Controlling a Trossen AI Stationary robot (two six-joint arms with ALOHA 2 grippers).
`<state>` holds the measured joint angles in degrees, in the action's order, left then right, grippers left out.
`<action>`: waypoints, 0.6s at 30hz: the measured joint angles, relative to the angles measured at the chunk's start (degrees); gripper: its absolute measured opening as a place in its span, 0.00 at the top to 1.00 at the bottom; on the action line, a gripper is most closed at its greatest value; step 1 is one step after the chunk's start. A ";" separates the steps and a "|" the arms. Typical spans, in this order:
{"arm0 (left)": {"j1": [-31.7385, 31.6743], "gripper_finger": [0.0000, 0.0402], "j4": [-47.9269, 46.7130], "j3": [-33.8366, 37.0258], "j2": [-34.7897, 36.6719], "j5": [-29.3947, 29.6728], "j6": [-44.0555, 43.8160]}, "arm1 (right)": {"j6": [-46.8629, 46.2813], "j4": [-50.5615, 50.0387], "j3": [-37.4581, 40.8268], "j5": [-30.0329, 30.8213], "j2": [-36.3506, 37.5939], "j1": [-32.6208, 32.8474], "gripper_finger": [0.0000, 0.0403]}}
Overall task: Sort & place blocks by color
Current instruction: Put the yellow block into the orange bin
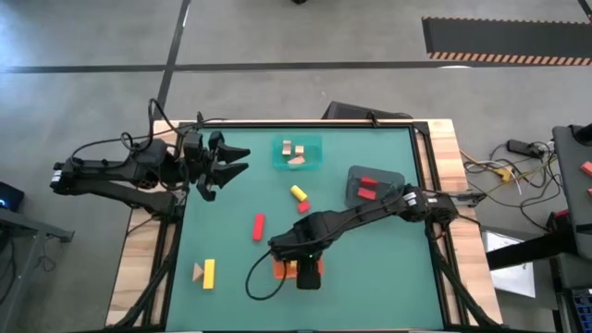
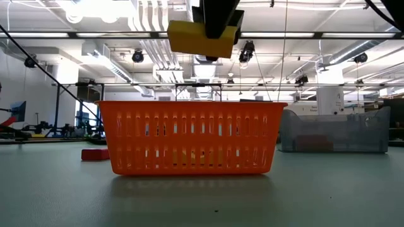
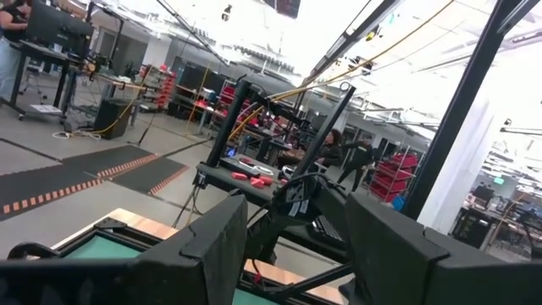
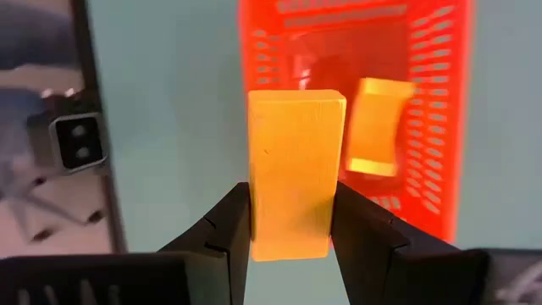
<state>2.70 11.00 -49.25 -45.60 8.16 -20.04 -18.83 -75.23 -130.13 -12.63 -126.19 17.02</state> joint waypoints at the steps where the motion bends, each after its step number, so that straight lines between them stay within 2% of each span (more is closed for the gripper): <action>1: -0.01 0.53 0.01 0.00 -0.02 0.00 0.01 | 0.49 0.06 0.00 -1.13 -0.20 -0.15 0.71; 8: 0.00 0.53 -0.02 0.00 -0.13 0.00 -0.21 | 4.69 1.05 0.00 -3.32 -1.40 -0.94 0.71; 18: 0.00 0.53 -0.01 0.00 0.04 0.00 -0.54 | 4.87 1.45 0.04 -3.99 -2.32 -1.16 0.65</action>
<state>2.70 10.99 -49.25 -45.56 8.16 -20.58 -13.96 -73.78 -130.08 -16.62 -128.51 15.86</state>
